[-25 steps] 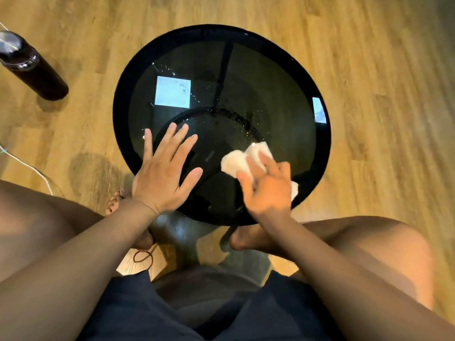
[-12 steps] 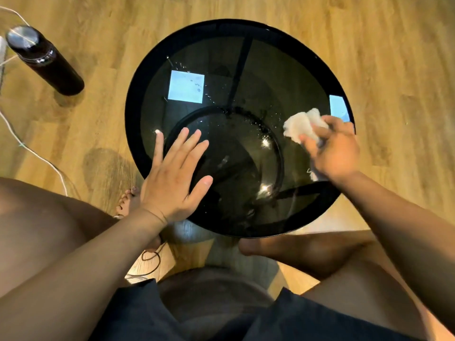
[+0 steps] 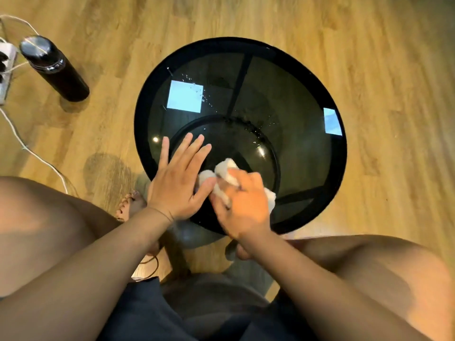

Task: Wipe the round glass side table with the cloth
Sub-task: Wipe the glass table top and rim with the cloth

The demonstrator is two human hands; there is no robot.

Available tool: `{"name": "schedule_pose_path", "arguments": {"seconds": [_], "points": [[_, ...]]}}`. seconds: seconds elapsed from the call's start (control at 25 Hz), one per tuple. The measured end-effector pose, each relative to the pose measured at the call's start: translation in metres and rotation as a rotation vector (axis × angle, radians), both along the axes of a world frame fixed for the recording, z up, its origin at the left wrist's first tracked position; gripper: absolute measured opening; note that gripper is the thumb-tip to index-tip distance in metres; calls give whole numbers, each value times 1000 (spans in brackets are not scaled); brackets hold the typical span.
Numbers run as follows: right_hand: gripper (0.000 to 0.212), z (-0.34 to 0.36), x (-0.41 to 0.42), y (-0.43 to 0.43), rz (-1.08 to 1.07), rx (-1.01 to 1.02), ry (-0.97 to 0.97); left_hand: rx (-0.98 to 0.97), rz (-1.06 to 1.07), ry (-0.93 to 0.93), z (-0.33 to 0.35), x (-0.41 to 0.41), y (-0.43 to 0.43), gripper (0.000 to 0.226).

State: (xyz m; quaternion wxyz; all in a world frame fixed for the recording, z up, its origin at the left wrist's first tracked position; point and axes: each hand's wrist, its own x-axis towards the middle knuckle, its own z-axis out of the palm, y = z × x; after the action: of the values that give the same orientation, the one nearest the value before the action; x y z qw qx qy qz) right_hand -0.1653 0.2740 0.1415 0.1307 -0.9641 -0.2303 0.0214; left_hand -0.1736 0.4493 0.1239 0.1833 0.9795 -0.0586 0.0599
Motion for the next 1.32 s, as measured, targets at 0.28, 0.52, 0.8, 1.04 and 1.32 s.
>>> {"name": "schedule_pose_path", "arguments": {"seconds": [0.28,0.52,0.8,1.04,1.32], "points": [[37,5,45,-79,33,-35,-74,24,46,-7,-2,-1,0,62],[45,7,123,-163,-602,-237,-24,15,56,-14,-3,1,1,61],[44,-1,-28,-16,-289,21,-78,-68,52,-56,-3,0,0,64],[53,9,-8,-37,102,-17,-99,-155,219,-116,-8,-1,25,53],[37,9,62,-136,-543,-138,-3,-138,255,-16,-9,12,32,63]]}}
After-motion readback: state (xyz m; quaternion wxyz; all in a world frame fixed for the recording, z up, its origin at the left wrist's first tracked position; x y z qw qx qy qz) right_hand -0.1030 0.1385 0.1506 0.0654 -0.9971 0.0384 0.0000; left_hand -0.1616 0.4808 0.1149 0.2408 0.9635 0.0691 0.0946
